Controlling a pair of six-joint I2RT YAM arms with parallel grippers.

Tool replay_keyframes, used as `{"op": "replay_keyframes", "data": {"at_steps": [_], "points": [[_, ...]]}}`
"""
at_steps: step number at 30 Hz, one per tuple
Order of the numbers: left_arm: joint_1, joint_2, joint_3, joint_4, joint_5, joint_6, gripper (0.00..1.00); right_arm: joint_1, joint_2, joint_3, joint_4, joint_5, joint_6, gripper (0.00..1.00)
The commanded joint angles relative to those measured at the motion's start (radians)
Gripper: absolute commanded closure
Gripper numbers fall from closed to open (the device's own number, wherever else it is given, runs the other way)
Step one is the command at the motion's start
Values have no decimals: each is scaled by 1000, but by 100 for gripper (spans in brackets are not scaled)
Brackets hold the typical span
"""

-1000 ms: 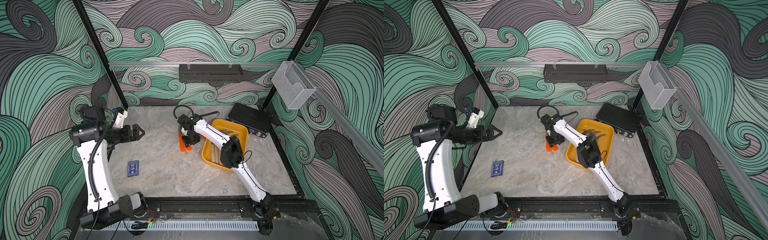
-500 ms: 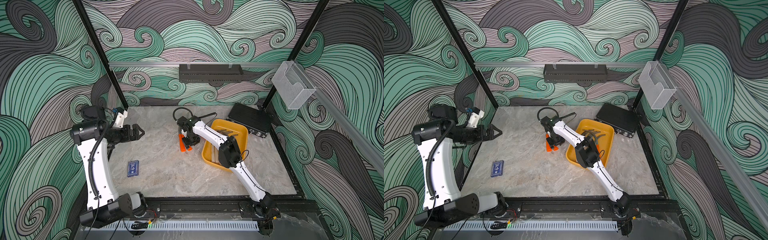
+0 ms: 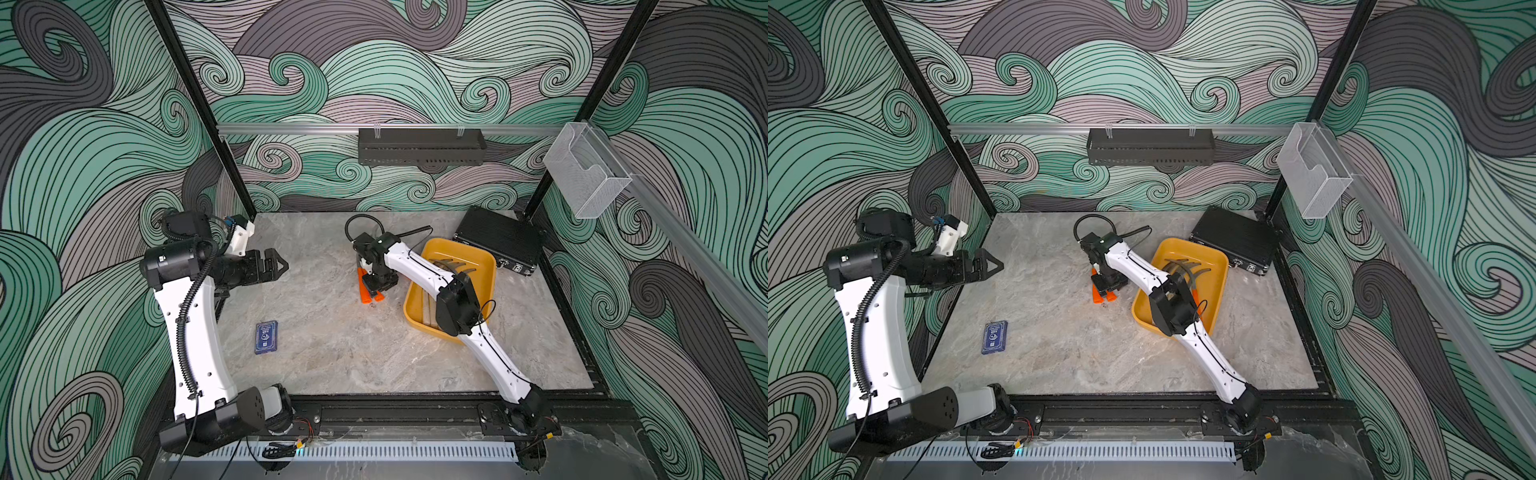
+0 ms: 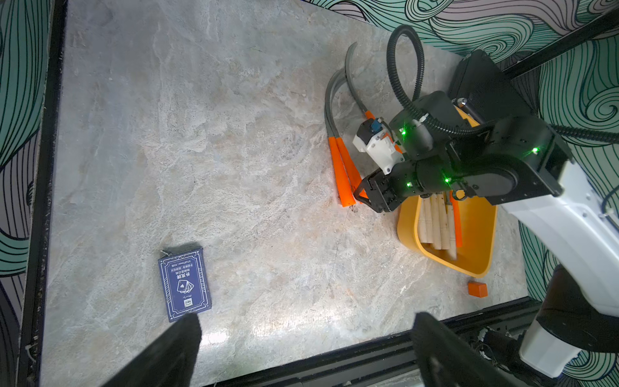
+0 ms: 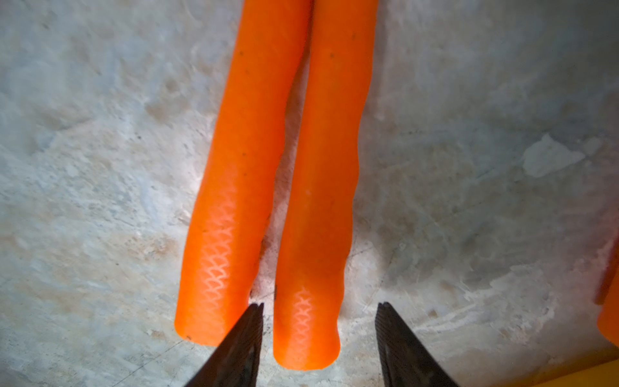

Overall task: Put small sickles into storage boxes
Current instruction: Pick up the sickle at the center of the board.

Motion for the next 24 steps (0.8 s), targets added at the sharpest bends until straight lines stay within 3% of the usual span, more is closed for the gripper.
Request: {"op": "replay_keyframes", "data": {"at_steps": [1, 15, 24], "points": [[5, -14, 4, -42, -8, 6, 1, 6, 32, 21, -1, -7, 0, 45], [5, -3, 2, -34, 12, 1, 1, 14, 43, -20, -1, 16, -2, 50], [6, -1, 8, -36, 14, 0, 1, 2, 64, -76, -2, 11, 46, 61]]}}
